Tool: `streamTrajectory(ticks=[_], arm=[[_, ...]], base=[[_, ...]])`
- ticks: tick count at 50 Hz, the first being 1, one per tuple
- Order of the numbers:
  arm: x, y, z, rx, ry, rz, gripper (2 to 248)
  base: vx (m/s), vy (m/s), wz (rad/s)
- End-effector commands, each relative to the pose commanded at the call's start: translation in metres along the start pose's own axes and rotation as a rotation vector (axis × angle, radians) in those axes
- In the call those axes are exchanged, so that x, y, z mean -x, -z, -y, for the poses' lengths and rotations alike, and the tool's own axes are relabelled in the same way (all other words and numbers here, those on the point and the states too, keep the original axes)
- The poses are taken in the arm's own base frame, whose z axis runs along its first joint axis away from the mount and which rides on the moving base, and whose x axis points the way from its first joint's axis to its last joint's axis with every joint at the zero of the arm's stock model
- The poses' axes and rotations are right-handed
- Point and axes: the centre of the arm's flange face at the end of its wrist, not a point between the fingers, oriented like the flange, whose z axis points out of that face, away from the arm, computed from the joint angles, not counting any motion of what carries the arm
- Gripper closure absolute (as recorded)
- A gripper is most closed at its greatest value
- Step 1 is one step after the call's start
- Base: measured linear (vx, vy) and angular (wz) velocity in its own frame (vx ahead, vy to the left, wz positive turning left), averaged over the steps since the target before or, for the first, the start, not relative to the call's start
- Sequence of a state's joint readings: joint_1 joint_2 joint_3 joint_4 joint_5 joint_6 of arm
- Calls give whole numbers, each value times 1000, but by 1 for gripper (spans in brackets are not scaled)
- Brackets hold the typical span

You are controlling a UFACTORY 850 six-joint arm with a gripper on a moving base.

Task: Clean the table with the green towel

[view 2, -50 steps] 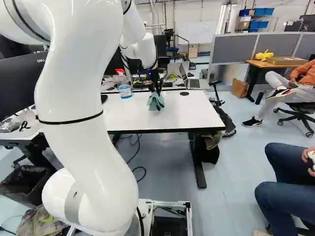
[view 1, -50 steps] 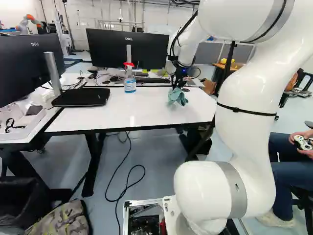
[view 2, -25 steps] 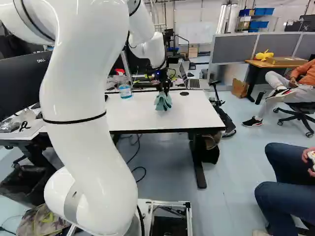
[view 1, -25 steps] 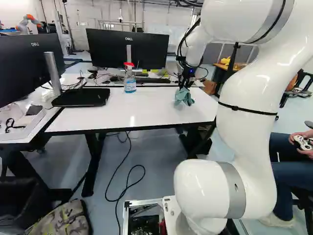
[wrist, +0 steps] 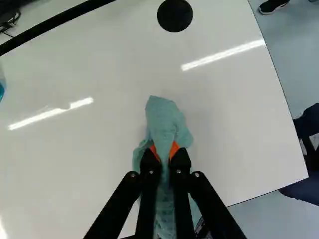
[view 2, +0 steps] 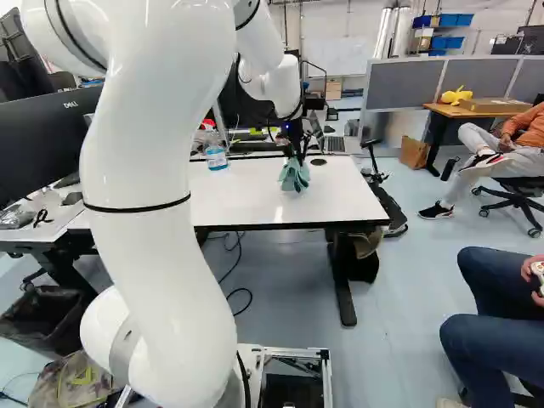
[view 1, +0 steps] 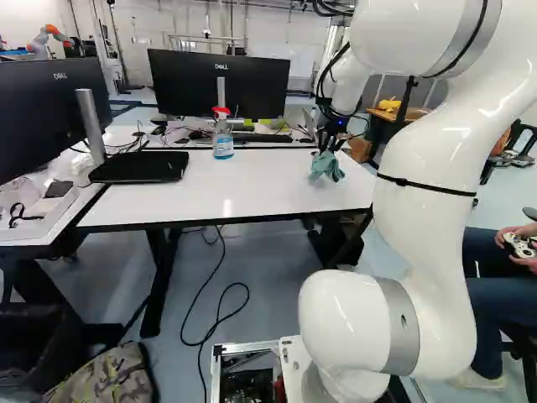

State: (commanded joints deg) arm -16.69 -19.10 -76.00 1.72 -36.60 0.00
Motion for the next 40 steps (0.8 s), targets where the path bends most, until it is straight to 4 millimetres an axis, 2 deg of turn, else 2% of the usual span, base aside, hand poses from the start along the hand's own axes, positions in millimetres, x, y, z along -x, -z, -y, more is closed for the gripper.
streamTrajectory(ticks=[40], arm=[[-16,-5,-75,43,-114,-16,213]], base=[[0,0,0]])
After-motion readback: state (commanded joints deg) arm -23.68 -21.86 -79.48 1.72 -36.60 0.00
